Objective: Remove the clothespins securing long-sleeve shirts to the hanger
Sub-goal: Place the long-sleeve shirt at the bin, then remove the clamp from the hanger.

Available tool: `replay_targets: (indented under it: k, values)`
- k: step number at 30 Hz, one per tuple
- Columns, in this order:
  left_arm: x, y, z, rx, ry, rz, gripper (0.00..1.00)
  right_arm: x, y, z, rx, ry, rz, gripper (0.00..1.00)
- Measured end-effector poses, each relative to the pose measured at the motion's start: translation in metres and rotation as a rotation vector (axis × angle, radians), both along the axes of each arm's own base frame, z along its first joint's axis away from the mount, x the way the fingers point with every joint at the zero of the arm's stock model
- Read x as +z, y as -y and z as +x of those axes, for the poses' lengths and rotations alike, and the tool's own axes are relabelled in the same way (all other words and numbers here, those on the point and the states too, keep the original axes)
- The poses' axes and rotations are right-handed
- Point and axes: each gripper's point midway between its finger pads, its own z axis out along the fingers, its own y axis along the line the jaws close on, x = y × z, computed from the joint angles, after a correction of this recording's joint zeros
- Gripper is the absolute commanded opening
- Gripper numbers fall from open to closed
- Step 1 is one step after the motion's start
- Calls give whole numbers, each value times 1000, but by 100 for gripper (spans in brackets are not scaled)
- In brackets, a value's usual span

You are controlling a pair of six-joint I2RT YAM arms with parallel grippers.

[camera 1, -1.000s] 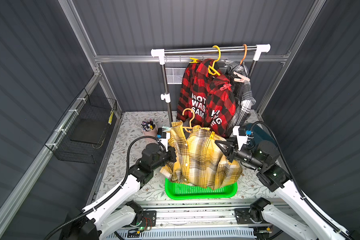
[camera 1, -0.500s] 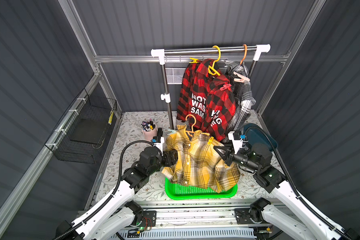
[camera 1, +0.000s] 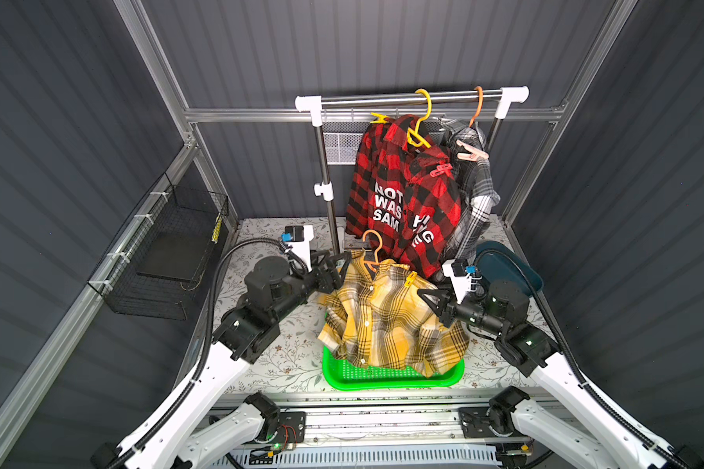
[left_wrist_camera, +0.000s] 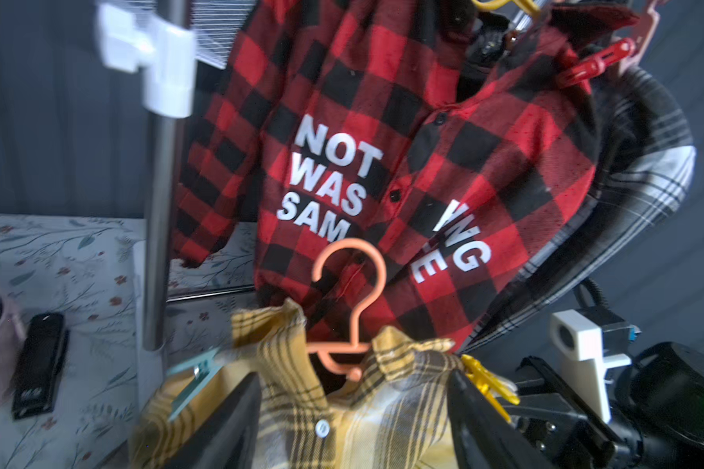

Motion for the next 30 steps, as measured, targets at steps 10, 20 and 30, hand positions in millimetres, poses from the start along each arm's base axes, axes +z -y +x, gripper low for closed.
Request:
replay_targets:
  k: [10, 20, 30]
  values:
    - [-61, 43, 44, -169, -136, 30, 66, 9, -4, -3, 37, 11, -2, 0]
    - [-59, 60, 58, -260, -98, -31, 68, 7, -10, -3, 71, -4, -6, 0]
    - [-74, 75, 65, -318, -110, -35, 58, 6, -13, -3, 87, -13, -5, 0]
